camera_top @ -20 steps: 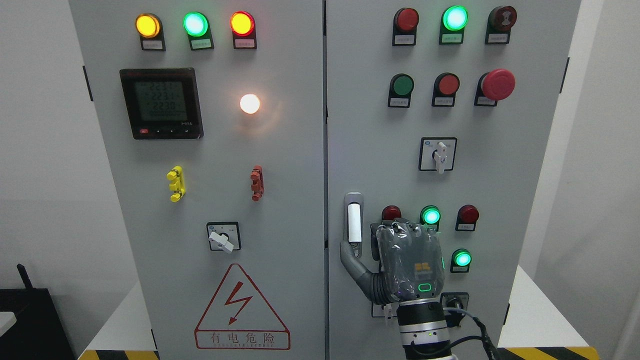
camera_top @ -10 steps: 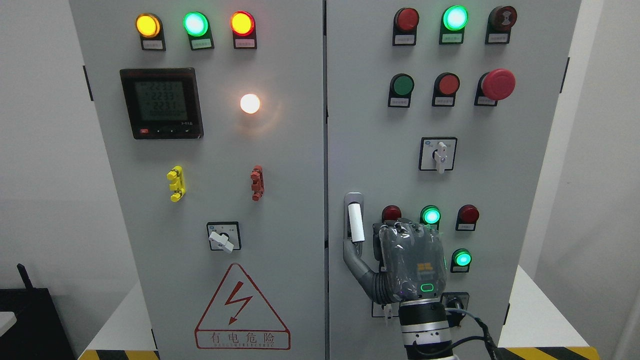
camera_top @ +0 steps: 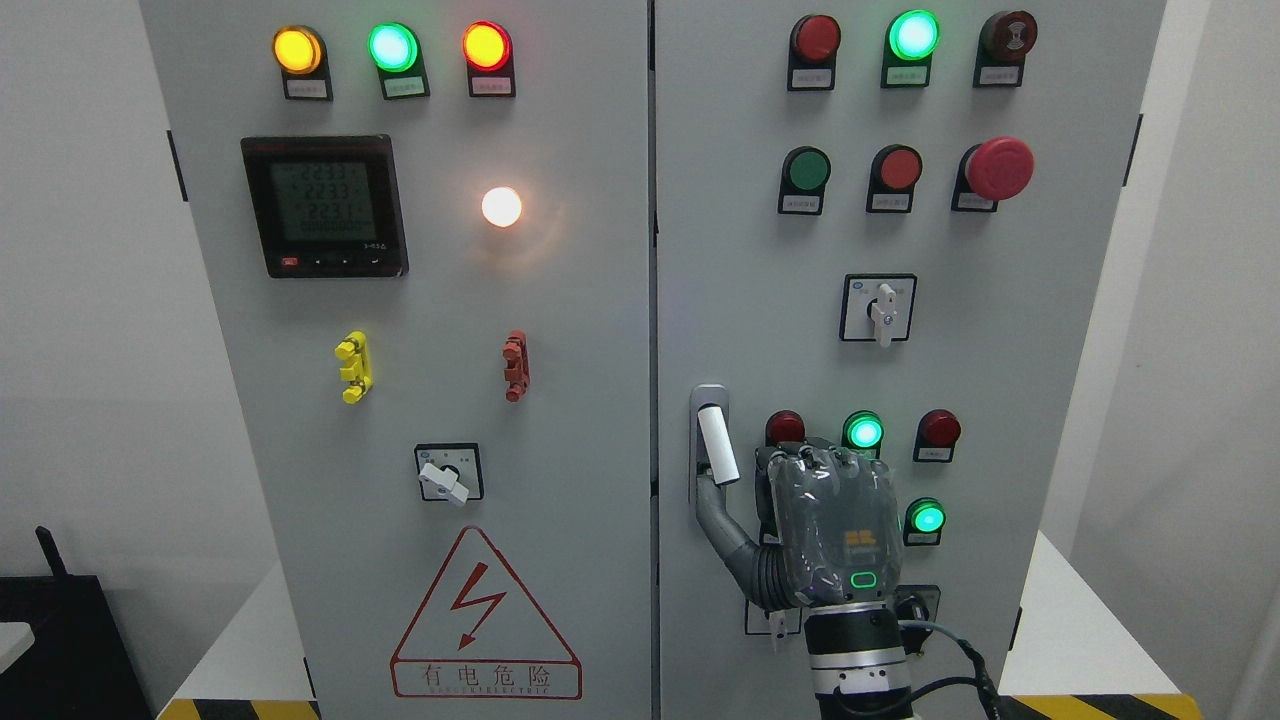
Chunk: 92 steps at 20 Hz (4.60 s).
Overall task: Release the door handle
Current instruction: 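Rotate the handle with the right hand from vertical to horizontal, then open the right hand and pull it away from the handle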
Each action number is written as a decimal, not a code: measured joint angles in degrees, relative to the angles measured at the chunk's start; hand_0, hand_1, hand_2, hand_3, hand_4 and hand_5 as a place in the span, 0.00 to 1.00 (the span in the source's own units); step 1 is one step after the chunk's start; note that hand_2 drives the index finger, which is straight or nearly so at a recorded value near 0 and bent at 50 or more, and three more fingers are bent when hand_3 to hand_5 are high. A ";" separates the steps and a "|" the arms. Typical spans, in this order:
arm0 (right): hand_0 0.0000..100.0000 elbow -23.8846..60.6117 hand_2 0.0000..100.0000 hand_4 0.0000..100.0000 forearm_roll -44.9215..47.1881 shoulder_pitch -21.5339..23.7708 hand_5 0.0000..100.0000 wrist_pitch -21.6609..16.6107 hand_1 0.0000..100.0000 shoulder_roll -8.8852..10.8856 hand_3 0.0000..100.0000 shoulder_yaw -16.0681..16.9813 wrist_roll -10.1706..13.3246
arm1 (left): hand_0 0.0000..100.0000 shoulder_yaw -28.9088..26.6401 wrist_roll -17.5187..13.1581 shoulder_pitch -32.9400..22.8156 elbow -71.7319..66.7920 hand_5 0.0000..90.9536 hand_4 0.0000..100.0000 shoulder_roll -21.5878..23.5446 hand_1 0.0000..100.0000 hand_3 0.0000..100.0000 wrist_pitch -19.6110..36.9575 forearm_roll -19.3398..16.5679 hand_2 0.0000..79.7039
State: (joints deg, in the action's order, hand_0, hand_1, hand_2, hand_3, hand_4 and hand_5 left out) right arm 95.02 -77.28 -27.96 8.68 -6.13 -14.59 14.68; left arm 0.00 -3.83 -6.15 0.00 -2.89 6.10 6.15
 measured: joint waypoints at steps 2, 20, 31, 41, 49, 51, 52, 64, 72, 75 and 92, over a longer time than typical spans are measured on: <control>0.46 0.14 0.92 0.92 0.02 0.17 0.99 0.00 0.36 0.03 1.00 0.24 0.11 | 0.12 0.00 0.00 0.00 0.00 0.00 0.00 0.00 0.39 0.00 0.00 0.00 0.00; 0.47 1.03 0.92 0.93 1.16 0.32 0.99 0.00 0.37 0.27 1.00 1.54 0.13 | 0.12 0.00 0.00 0.01 0.00 0.00 0.00 0.01 0.39 0.00 0.00 0.00 0.00; 0.46 1.49 0.92 0.93 1.32 -0.07 0.99 -0.04 0.39 0.44 1.00 2.29 0.02 | 0.12 0.00 0.00 0.01 0.00 0.00 0.00 0.01 0.39 0.00 0.00 0.00 0.00; 0.46 1.69 0.92 0.93 2.11 -0.47 0.99 -0.05 0.39 0.64 1.00 2.96 0.01 | 0.12 0.00 0.00 0.01 0.00 0.00 0.00 0.01 0.39 0.00 0.00 0.00 0.00; 0.46 1.75 0.92 0.93 2.40 -1.36 0.99 -0.21 0.39 0.75 1.00 3.28 -0.01 | 0.12 0.00 0.00 0.01 0.00 0.00 0.00 0.01 0.39 0.00 0.00 0.00 0.00; 0.46 1.75 0.92 0.93 2.43 -1.51 0.99 -0.21 0.39 0.77 1.00 3.35 -0.05 | 0.12 0.00 0.00 0.01 0.00 0.00 0.00 0.01 0.39 0.00 0.00 0.00 0.00; 0.46 1.75 0.92 0.93 2.43 -1.57 0.99 -0.21 0.39 0.78 1.00 3.37 -0.06 | 0.12 0.00 0.00 0.00 0.00 0.00 0.00 0.01 0.39 0.00 0.00 0.00 0.00; 0.46 1.88 0.92 0.93 2.67 -0.69 0.99 -0.72 0.39 0.89 1.00 3.21 0.39 | 0.12 0.00 0.00 0.00 0.00 0.00 0.00 0.01 0.39 0.00 0.00 0.00 0.00; 0.51 4.07 0.84 0.90 3.26 4.02 0.98 -4.66 0.37 2.27 1.00 3.05 3.76 | 0.12 0.00 0.00 0.00 0.00 0.00 0.00 0.01 0.39 0.00 0.00 0.00 0.00; 0.50 5.48 0.59 0.71 3.94 6.49 0.74 -6.69 0.35 4.05 0.87 3.46 5.68 | 0.12 0.00 0.00 0.00 0.00 0.00 0.00 0.01 0.39 0.00 0.00 0.00 0.00; 0.45 11.61 0.00 0.00 15.49 12.94 0.00 -12.99 0.08 14.44 0.00 8.05 6.86 | 0.12 0.00 0.00 0.00 0.00 0.00 0.00 0.00 0.39 0.00 0.00 0.00 0.00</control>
State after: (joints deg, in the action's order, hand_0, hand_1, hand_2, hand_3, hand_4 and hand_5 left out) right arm 106.64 -61.79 -15.01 -4.31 8.31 -6.54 21.53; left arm 0.00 -3.83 -6.15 0.00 -2.89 6.10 6.15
